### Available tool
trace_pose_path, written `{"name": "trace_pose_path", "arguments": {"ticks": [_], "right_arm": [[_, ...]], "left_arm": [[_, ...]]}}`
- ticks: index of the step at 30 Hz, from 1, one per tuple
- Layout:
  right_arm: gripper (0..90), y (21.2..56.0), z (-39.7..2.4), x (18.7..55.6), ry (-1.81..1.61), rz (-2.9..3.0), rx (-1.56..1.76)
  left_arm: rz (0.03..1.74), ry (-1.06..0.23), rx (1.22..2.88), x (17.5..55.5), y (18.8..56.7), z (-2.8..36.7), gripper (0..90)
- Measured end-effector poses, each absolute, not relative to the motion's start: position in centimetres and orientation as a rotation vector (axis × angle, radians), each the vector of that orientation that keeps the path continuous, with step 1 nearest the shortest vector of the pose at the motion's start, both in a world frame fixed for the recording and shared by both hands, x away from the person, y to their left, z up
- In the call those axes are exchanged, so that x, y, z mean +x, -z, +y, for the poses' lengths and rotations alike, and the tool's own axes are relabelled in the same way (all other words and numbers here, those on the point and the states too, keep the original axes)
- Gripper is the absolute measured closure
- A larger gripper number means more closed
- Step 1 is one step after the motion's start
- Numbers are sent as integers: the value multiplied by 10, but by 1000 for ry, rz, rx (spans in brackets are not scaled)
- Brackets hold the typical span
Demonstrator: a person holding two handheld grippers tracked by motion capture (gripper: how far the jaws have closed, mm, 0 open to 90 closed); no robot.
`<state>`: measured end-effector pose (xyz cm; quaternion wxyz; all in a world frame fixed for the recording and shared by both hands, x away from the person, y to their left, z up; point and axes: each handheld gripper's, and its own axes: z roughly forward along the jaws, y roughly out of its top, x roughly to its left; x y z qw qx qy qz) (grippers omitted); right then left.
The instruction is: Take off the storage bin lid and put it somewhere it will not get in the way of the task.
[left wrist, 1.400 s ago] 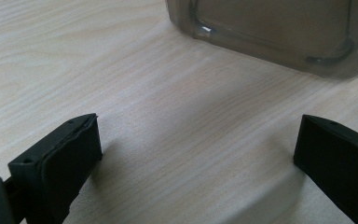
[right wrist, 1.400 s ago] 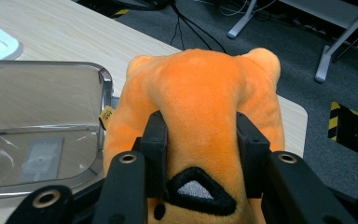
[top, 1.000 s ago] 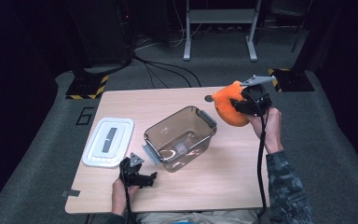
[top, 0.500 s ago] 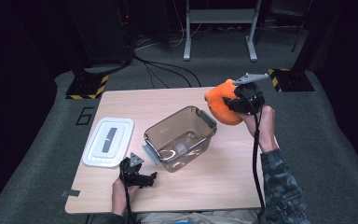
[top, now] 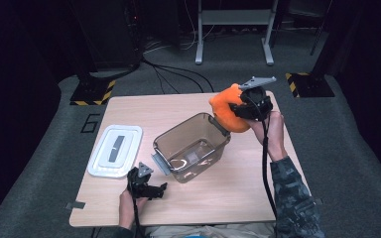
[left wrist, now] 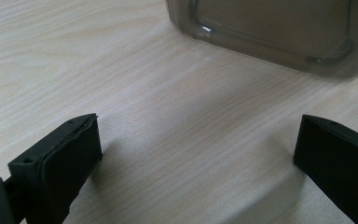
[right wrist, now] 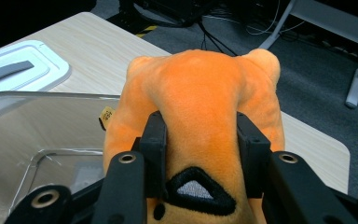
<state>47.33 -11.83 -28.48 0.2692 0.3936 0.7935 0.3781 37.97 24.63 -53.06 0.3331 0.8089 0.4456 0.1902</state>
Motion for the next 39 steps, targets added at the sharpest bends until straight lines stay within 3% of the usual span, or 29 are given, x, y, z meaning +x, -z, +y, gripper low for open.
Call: {"name": "trace_pose_path", "arguments": {"ticks": [39], "right_arm": [[616, 310, -58, 479, -1094, 2274, 1001]], "left_arm": [[1167, -493, 2108, 380, 531, 246, 6]]}}
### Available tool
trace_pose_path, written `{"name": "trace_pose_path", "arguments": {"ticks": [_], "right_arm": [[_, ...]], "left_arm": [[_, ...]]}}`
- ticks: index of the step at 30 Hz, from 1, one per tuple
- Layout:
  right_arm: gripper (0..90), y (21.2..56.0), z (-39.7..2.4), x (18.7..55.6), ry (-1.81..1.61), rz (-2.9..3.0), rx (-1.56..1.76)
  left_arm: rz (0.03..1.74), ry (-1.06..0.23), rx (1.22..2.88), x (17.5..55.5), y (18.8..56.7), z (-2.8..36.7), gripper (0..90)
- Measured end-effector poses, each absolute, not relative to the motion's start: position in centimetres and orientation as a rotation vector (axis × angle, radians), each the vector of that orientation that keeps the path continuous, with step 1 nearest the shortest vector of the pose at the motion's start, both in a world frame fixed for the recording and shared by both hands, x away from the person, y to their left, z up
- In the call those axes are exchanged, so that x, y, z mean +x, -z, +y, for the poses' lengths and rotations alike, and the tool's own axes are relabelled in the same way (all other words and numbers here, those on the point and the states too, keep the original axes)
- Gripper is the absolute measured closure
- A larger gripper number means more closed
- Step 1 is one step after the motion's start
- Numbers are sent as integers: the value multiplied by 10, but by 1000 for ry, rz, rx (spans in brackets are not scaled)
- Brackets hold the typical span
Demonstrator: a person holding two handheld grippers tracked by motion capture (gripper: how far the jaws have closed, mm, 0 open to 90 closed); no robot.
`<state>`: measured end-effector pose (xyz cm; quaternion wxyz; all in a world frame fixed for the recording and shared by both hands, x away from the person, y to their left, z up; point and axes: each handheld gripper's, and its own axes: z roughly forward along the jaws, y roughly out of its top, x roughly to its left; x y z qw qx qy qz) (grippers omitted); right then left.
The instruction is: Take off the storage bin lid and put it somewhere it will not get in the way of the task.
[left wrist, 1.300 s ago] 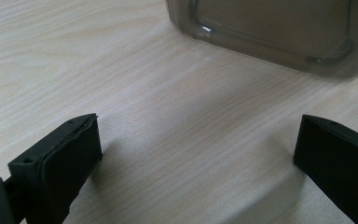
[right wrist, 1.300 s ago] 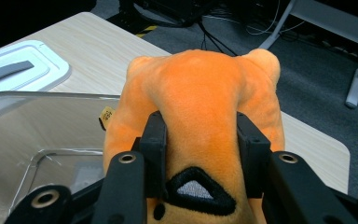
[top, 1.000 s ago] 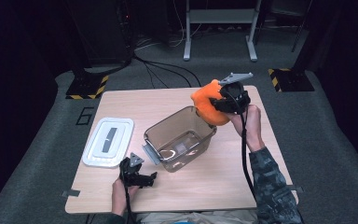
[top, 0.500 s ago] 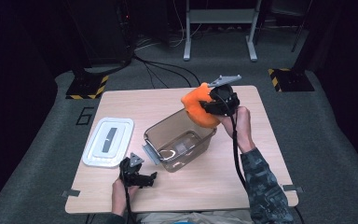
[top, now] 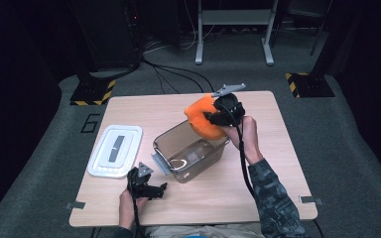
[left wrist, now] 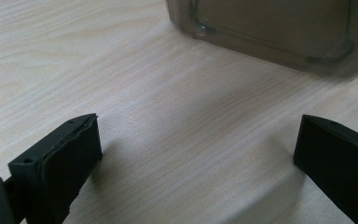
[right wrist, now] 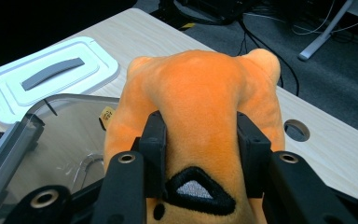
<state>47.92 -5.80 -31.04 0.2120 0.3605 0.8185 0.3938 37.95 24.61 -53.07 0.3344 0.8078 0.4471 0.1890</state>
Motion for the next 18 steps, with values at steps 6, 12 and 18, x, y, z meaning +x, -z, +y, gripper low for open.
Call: {"name": "trace_pose_path", "arguments": {"ticks": [6, 12, 18], "right_arm": [[614, 317, -53, 482, -1104, 2288, 1000], [613, 326, -51, 485, -1088, 2315, 1008], [610, 334, -50, 489, -1085, 2327, 1010]], "left_arm": [[1167, -493, 2109, 380, 531, 246, 6], [1167, -493, 2109, 380, 531, 246, 6], [1167, -493, 2109, 380, 531, 246, 6]]}}
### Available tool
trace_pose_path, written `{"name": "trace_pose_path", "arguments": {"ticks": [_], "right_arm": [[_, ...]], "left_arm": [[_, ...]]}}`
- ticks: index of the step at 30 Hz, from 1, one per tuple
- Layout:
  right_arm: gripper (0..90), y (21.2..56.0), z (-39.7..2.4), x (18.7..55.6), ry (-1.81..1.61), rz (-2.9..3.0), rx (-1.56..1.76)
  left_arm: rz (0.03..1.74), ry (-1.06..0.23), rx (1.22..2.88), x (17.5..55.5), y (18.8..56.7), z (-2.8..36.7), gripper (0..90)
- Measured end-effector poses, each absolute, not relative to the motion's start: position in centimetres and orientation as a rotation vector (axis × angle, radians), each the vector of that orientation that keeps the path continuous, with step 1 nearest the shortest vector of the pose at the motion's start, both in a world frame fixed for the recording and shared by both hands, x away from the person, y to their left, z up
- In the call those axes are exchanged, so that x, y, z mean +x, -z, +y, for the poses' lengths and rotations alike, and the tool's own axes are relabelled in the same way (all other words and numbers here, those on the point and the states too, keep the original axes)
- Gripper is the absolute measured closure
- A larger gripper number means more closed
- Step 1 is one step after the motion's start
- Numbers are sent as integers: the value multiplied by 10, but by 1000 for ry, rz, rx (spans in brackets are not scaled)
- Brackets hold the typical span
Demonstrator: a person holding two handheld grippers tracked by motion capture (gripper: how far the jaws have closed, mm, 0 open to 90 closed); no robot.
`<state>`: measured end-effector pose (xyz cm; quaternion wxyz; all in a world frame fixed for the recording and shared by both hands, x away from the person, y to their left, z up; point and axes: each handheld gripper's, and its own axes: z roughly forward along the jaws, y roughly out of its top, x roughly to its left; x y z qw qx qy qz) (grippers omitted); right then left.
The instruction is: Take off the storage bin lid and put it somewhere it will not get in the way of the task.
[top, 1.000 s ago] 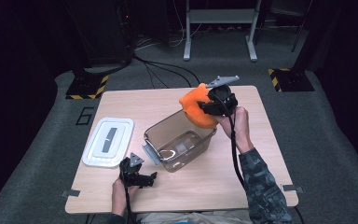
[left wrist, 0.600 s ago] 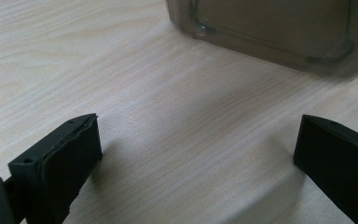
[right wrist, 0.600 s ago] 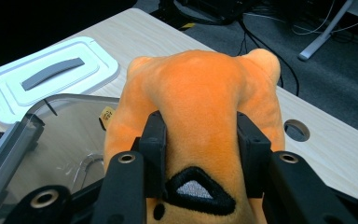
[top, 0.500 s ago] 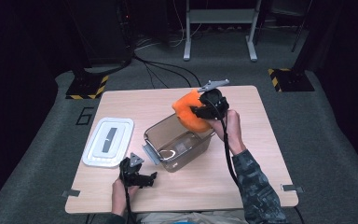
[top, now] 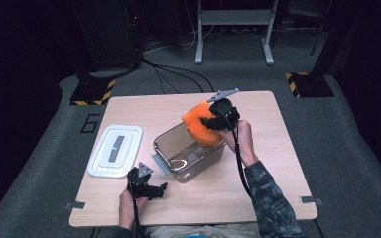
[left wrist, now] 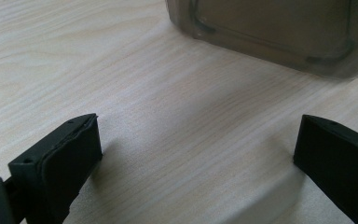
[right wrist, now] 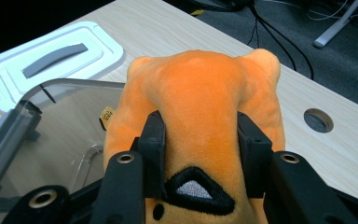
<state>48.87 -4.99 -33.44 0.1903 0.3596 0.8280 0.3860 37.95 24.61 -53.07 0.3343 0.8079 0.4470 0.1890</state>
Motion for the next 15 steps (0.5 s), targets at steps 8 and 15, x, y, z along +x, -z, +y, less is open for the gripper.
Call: {"name": "trace_pose_path", "arguments": {"ticks": [8, 15], "right_arm": [[607, 342, -49, 490, -1087, 2350, 1014], [604, 348, -48, 491, -1081, 2364, 1020]], "left_arm": [[1165, -493, 2107, 379, 531, 246, 6], [1169, -487, 2107, 379, 531, 246, 7]]}}
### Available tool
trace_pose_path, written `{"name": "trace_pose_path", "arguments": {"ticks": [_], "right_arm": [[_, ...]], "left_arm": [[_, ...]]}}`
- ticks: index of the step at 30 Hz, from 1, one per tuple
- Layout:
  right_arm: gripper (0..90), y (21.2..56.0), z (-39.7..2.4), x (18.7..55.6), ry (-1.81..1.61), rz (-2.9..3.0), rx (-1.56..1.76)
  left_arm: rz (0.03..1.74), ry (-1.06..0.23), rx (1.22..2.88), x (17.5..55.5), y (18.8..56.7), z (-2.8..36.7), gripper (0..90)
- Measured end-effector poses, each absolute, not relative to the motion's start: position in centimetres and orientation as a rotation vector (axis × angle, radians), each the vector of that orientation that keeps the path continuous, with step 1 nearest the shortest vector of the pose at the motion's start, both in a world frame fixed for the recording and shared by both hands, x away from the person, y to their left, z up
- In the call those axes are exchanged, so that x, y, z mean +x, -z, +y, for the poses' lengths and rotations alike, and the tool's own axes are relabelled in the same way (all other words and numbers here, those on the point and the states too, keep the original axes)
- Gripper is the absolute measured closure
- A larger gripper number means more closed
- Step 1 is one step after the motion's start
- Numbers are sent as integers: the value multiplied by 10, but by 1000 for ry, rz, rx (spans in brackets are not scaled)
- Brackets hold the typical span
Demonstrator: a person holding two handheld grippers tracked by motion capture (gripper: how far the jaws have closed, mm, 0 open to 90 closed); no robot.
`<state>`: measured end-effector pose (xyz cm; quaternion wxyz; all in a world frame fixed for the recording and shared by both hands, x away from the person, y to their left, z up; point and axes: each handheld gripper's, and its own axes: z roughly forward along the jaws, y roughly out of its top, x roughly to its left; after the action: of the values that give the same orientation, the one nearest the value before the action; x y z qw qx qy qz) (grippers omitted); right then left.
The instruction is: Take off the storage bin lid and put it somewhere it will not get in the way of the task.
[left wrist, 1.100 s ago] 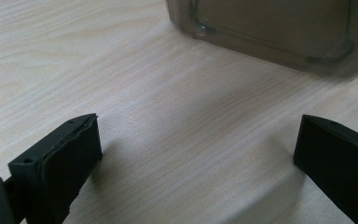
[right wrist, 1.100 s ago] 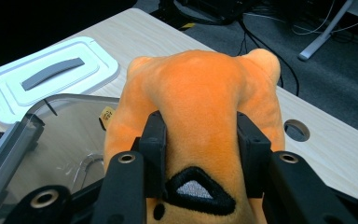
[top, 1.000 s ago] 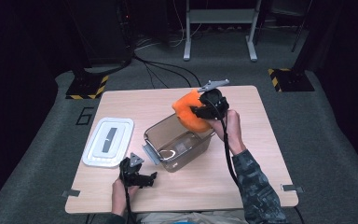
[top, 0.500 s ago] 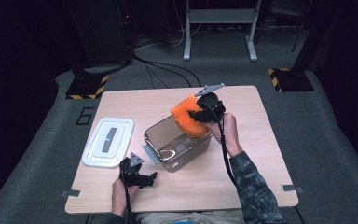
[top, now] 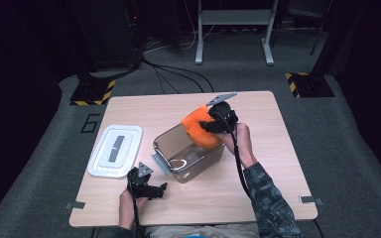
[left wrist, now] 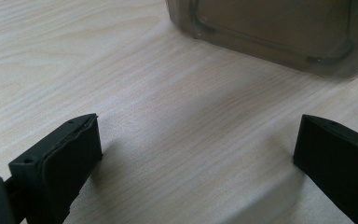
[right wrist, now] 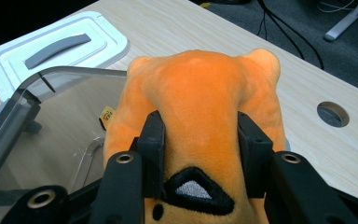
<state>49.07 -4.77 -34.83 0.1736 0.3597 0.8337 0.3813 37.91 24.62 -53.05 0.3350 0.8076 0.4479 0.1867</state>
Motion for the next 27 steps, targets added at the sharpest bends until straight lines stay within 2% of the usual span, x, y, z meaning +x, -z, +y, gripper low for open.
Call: {"name": "trace_pose_path", "arguments": {"ticks": [27], "right_arm": [[580, 378, -53, 503, -1094, 2457, 1099]], "left_arm": [[1171, -491, 2107, 379, 530, 246, 7]]}}
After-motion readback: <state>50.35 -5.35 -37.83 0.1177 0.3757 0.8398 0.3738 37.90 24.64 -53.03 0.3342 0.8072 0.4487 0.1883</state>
